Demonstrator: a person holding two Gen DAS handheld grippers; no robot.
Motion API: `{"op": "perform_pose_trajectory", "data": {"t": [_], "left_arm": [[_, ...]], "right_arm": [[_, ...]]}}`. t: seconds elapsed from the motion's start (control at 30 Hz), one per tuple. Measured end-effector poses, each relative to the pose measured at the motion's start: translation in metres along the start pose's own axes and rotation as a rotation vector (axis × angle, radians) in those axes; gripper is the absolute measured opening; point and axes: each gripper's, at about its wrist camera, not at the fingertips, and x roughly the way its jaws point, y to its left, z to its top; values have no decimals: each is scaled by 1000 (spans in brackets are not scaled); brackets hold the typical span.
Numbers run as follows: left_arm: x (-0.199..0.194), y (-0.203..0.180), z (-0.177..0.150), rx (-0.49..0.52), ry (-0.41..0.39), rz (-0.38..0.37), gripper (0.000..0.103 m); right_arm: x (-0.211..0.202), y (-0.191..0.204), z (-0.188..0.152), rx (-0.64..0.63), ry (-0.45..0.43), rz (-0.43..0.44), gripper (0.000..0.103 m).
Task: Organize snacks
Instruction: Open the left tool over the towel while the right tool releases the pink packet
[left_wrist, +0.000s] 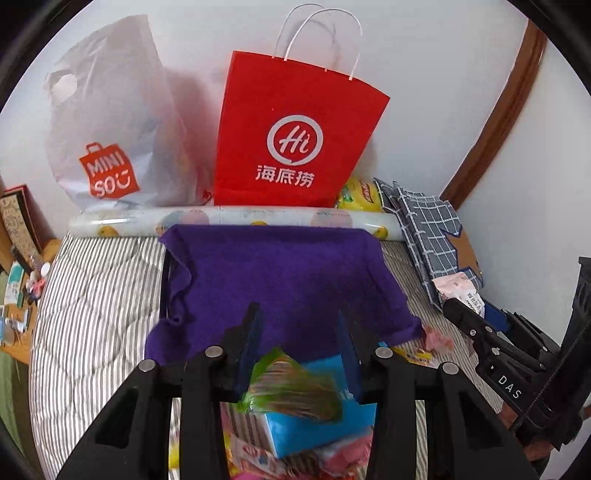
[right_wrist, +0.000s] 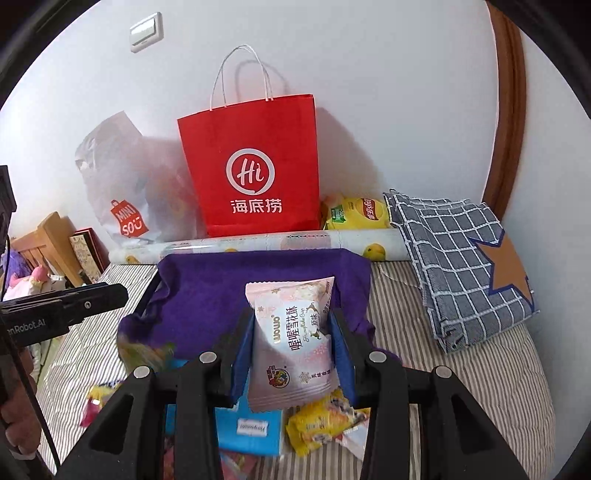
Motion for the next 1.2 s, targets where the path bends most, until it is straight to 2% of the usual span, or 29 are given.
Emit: {"op": "perform_pose_trajectory", "data": {"t": [0.13,0.33,0.47,0.6,0.8,1.0,1.2], "left_arm": [[17,8,9,2,15,0,26],[38,24,3,-29,75,13,26],[45,18,-5,-18,95,-10,52],[50,3,-11,25,94,-52,65],[64,-5,-14,48,119,-26,65],[68,9,-11,30,108,30,65],[79,26,-10,6,130,48,65]], "right_arm": [[21,1,3,5,23,13,38],[41,-2,-3,5,56,10,38],[43,-8,-8,26,64,9,38],[39,-13,-11,33,58,6,38],[39,-22,-12,44,48,10,38],[60,-20,-12,29,78,24,38],[83,-20,-9,26,100,20,38]]}}
